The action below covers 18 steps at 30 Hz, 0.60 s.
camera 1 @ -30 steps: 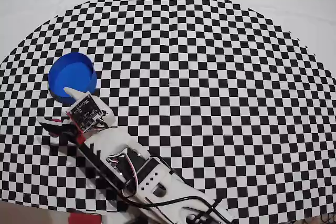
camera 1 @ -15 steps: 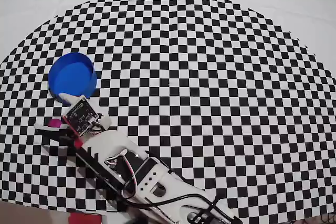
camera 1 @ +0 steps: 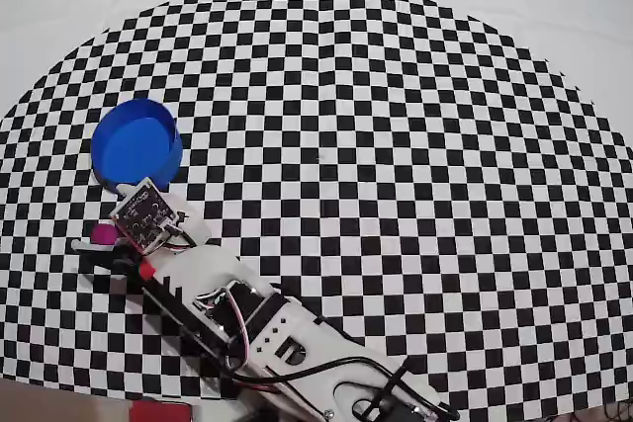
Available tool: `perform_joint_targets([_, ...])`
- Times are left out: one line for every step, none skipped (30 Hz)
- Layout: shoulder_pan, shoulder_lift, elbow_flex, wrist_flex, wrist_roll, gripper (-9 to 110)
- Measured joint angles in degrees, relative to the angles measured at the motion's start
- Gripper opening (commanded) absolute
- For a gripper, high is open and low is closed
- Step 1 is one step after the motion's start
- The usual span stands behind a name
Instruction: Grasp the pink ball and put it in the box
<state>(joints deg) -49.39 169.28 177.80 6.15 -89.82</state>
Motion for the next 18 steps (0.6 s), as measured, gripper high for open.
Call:
perform_joint_targets([0.0, -0.79, -0.09, 0.0, -0.18, 32])
perform_joint_targets([-0.18, -1.49, -0.09, 0.0, -0.35, 32])
perform_joint_targets([-0.53, -2.2, -0.09, -0.09, -0.44, 32])
perform_joint_targets([-0.7, -2.81, -0.18, -0.18, -0.53, 32])
perform_joint_targets([-0.88, -3.43, -0.18, -0.53, -0.53, 32])
perform_joint_targets([-1.05, -4.13, -0.18, -0.97, -0.53, 32])
perform_joint_targets([-1.05, -4.83, -0.18, -1.49, -0.53, 32])
perform_joint_targets([-1.05, -5.45, -0.18, -1.93, -0.53, 32])
perform_joint_targets([-1.05, -5.98, -0.18, -2.29, -0.53, 32])
perform_joint_targets([-1.05, -6.68, -0.18, -2.72, -0.53, 32])
perform_joint_targets([-1.05, -7.38, -0.35, -2.9, -0.53, 32])
perform_joint_targets([-1.05, -8.09, -0.62, -3.16, -0.53, 32])
perform_joint_targets([-1.05, -8.96, -1.05, -3.43, -0.62, 32])
perform_joint_targets([-1.05, -9.93, -1.41, -3.96, -0.7, 32])
perform_joint_targets([-1.05, -11.07, -1.76, -4.66, -0.7, 32])
perform_joint_targets([-1.05, -12.22, -2.2, -5.45, -0.7, 32])
perform_joint_targets([-1.05, -13.45, -2.55, -6.06, -0.7, 32])
perform_joint_targets([-1.05, -14.77, -3.08, -6.42, -0.7, 32])
